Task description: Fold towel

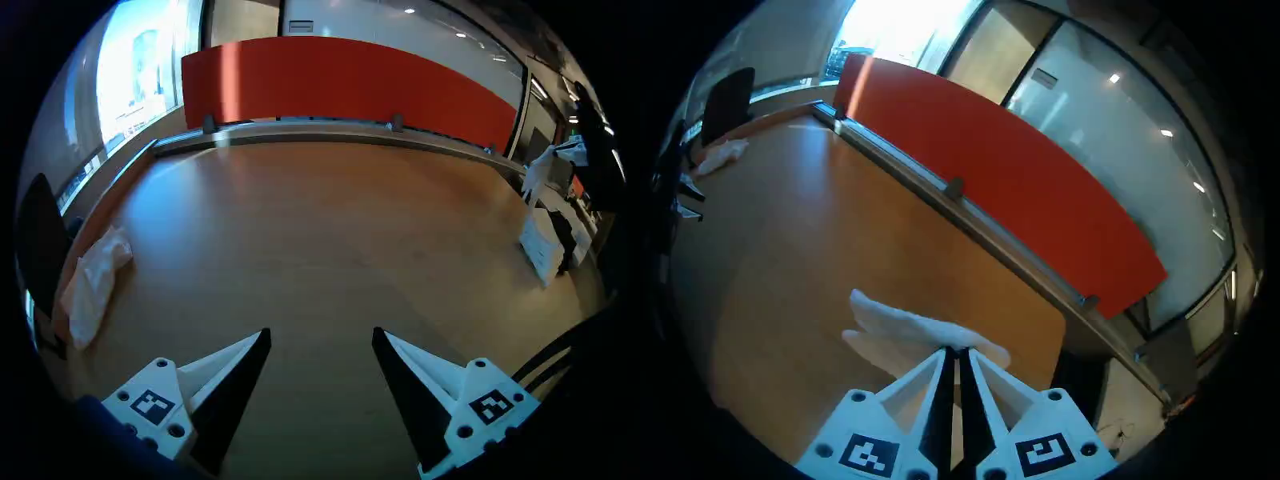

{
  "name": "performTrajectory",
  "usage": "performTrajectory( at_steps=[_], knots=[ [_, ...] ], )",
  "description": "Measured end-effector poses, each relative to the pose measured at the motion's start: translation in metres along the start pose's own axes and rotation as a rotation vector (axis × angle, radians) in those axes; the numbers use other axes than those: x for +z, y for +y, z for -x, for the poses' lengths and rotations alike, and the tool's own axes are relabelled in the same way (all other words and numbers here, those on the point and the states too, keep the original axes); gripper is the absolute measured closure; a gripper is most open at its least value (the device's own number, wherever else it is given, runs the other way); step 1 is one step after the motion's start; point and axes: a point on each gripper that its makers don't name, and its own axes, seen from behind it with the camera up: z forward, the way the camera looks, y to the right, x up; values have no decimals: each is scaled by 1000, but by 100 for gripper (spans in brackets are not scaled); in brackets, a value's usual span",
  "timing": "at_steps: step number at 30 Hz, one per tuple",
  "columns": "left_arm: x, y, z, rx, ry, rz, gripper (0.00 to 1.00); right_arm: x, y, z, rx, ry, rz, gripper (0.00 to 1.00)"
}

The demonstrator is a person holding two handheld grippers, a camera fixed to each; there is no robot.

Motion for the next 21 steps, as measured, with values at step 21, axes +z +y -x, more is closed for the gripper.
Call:
performTrajectory(
  at_steps=[21],
  knots=[
    [1, 5, -1, 11, -4, 3, 6, -7, 15, 34, 14, -59, 10, 95]
  ],
)
